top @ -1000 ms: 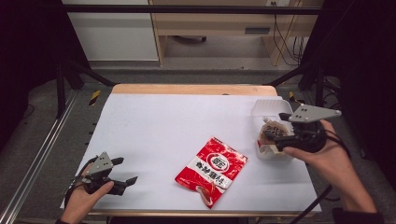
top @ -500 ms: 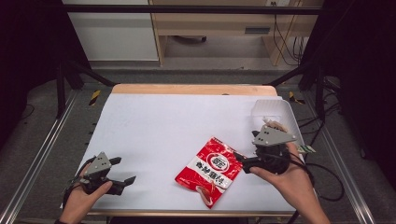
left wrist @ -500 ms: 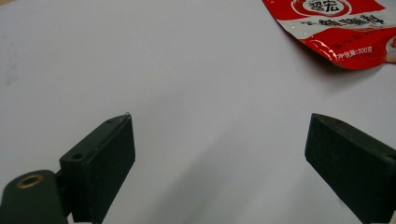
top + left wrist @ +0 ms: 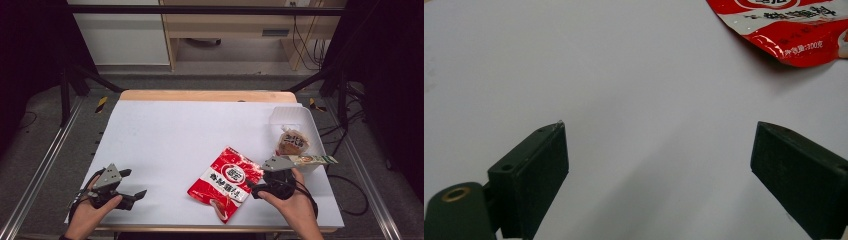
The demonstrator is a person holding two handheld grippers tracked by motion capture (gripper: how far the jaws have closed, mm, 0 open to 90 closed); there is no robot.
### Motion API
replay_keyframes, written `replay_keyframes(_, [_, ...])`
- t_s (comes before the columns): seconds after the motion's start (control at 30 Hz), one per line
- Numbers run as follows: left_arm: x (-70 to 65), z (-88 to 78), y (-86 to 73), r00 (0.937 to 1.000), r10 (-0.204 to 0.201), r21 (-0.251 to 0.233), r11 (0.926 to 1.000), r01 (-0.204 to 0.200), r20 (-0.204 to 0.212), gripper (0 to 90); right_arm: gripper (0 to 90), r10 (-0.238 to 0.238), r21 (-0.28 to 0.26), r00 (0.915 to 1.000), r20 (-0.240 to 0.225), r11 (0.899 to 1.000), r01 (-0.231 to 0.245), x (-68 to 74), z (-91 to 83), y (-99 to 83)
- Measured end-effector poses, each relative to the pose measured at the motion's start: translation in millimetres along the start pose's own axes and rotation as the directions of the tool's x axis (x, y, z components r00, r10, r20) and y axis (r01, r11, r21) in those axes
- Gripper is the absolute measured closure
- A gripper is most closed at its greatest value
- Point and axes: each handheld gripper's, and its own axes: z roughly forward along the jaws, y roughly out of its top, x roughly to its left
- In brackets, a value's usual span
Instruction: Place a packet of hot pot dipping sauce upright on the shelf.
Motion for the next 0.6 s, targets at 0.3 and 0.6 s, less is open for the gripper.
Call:
replay_keyframes(0.3, [-1.6,1.1,0.2,0.9999,0.009,0.006,0.9999,-0.009,0.004,8.2,11.2,0.08,0.043,0.9965,0.024,0.996,-0.081,-3.0,20.8,-28.6])
replay_keyframes(0.6, [-2.6,1.5,0.8,0.9998,0.018,0.011,0.9998,-0.018,0.006,8.2,10.3,0.102,0.052,0.9941,0.035,0.993,-0.104,-9.7,42.6,-36.8])
